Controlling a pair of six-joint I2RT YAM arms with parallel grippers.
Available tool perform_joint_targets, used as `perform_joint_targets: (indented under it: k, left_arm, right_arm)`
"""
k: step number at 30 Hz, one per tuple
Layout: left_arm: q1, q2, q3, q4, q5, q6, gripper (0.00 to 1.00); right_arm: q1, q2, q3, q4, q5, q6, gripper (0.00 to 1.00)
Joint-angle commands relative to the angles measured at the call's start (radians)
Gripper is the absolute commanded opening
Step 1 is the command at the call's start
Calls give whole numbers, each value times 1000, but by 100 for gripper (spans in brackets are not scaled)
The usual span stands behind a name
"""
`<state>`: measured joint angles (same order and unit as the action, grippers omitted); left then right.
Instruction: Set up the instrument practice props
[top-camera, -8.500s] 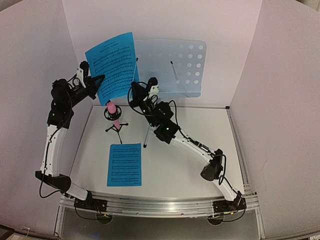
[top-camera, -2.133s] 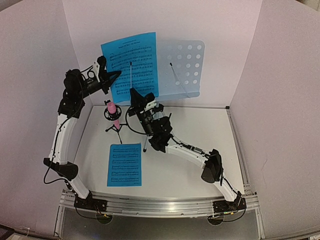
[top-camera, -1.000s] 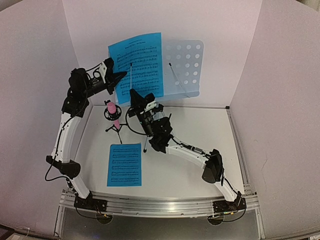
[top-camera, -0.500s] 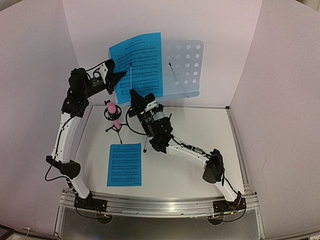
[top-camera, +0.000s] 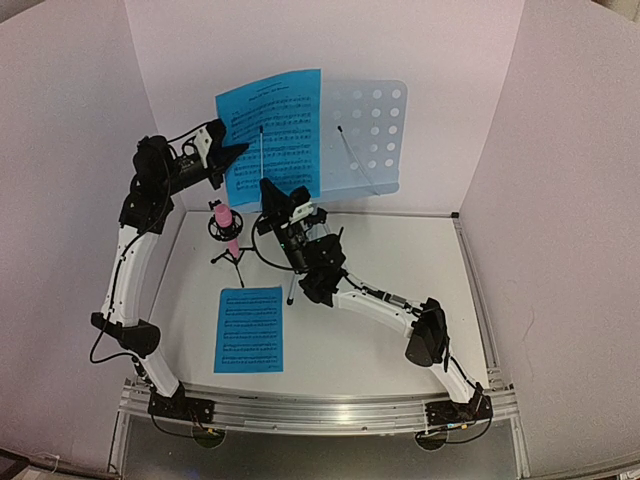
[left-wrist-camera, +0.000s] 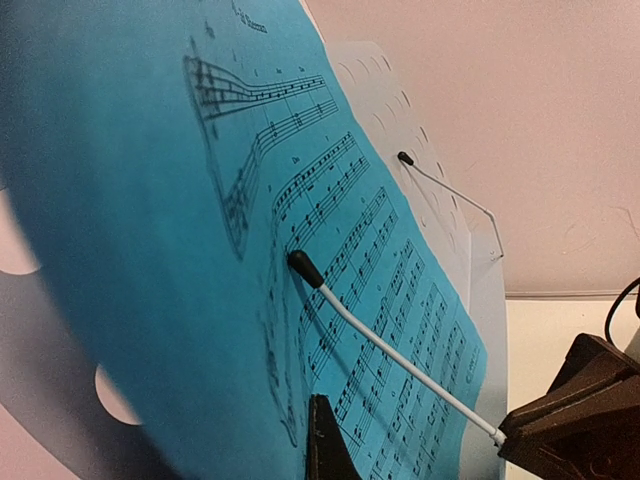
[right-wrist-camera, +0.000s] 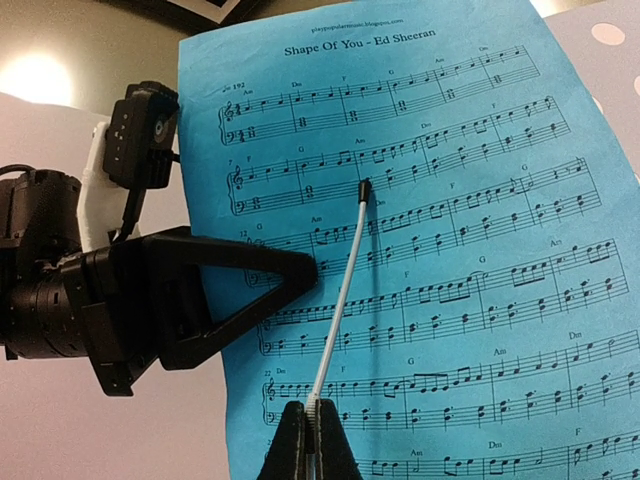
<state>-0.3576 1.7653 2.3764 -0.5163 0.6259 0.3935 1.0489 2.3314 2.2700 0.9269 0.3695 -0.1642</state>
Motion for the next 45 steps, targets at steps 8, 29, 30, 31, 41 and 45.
perform_joint_targets:
  k: [8, 29, 30, 31, 41, 45]
  left_arm:
    - [23, 2, 14, 24, -21, -40, 0]
    - [23, -3, -14, 80, -50, -40, 24]
    - [23, -8, -21, 89, -54, -38, 28]
    - [23, -13, -27, 96, -59, -36, 30]
    - [24, -76, -79, 131, -119, 34, 55]
    - [25, -92, -86, 156, -152, 53, 69]
  right_arm:
    - [9, -96, -12, 70, -9, -1, 0]
    - [8, -89, -15, 73, -1, 1, 0]
    - [8, -88, -15, 73, 0, 2, 0]
    - [8, -87, -13, 73, 0, 2, 0]
    - [8, -81, -8, 73, 2, -2, 0]
    - [8, -76, -3, 74, 7, 2, 0]
